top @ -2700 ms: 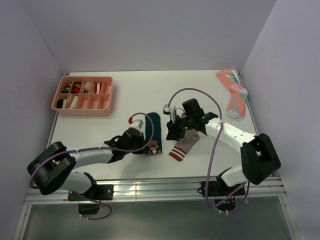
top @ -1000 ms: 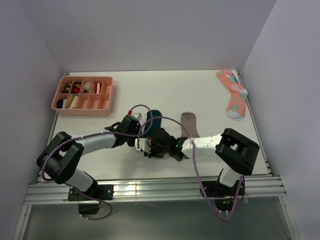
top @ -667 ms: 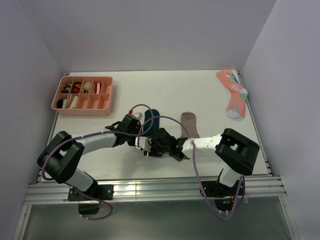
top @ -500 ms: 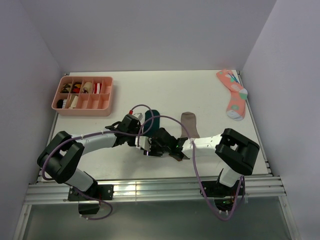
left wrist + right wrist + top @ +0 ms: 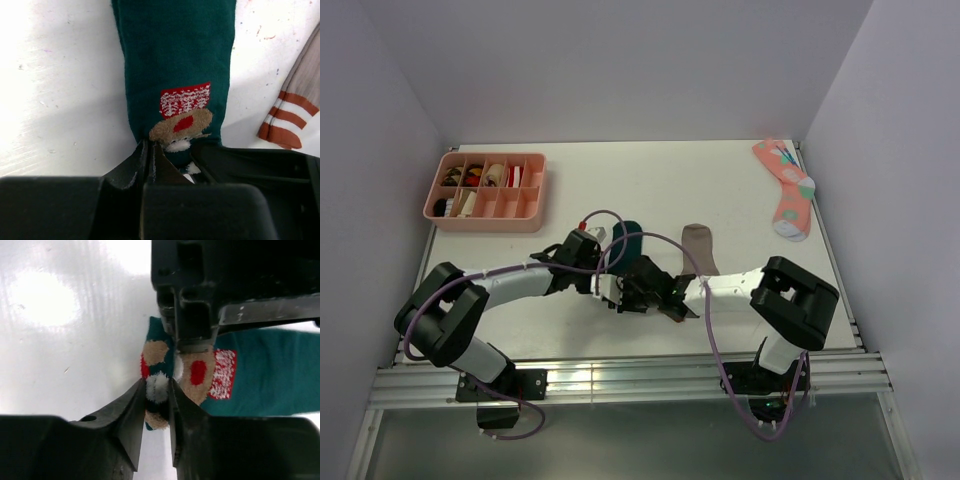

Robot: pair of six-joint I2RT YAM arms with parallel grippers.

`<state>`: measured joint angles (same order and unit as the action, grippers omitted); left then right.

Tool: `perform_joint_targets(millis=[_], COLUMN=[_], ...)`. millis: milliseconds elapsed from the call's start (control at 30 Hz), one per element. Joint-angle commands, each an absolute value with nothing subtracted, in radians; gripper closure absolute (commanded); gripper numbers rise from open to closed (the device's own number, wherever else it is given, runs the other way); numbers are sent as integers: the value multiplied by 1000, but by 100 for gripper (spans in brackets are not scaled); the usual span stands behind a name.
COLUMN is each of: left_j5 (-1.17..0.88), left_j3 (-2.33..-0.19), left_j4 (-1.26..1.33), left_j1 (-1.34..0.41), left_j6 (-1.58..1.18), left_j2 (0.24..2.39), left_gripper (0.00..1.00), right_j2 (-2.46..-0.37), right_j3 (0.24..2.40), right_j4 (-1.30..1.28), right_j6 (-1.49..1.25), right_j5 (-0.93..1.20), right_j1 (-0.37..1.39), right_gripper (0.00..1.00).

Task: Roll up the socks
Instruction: Roll the sock at the center of the board.

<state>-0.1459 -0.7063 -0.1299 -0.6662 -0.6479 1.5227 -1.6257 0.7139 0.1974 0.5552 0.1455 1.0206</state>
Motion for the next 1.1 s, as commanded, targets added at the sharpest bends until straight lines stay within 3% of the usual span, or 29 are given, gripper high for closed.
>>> perform_joint_targets(millis=[0, 367, 833, 1067], left_j5=[-178, -137, -52, -5], left_j3=[-678, -561, -515, -505], left_j4=[-89, 40, 57, 98], left_j1=[-667, -670, -693, -724], left_j6=[-681, -796, -844, -842], left_j2=[1513, 1416, 1319, 1322], left_gripper=[99, 100, 100, 97], right_j2=[-1623, -1666, -1962, -2120], right_j3=[756, 955, 1282, 1374], right_j4=[131, -179, -607, -762], right_j6=[532, 454, 338, 296], right_j5=[216, 504, 805, 857], right_j1=[987, 824, 690, 627], right_gripper=[71, 76, 78, 79])
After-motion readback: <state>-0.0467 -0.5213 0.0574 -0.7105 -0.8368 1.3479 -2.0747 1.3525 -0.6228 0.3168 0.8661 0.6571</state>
